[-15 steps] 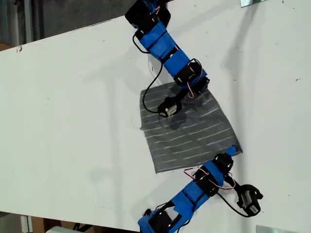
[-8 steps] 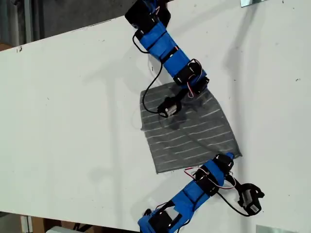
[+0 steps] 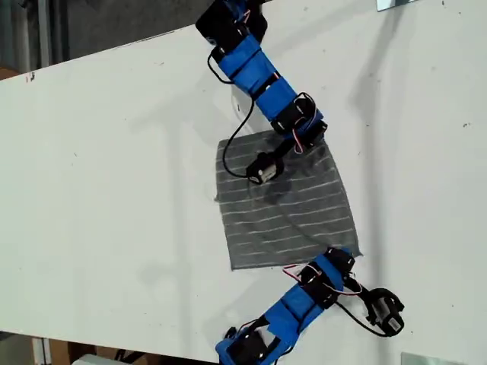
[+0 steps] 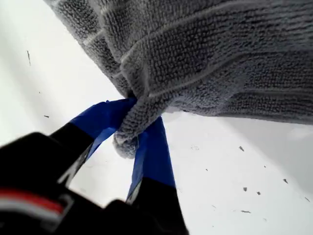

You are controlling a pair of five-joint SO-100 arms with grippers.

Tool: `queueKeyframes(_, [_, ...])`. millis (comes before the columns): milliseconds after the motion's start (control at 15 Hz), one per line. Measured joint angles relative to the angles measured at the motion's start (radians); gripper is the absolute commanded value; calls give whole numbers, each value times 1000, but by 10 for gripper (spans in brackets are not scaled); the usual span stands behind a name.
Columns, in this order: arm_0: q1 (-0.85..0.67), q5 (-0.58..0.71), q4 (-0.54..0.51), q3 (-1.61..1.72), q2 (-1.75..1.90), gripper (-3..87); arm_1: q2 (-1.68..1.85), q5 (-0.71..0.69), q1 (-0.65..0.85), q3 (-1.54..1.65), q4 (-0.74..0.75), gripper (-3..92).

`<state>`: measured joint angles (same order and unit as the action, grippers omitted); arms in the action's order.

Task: Grasp corners of a square towel and fold twice.

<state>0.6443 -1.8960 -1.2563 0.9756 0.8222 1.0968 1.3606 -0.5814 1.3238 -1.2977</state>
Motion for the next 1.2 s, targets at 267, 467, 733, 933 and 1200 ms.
queueKeyframes(267, [-87,138,-114,11,149,-4,21,-58,38,0,15,-1])
queueKeyframes(467, [-135,268,-114,-5,206,-4,127,-100,46,0,11,-1])
queueKeyframes(733, [-138,307,-129,-5,262,-4,238,-130,74,0,-14,-1])
queueKeyframes(933, [-143,330,-144,57,365,-4,371,-146,115,35,-14,-1])
queueKeyframes(1200, [-221,362,3,408,675,-4,457,-146,192,95,-14,-1])
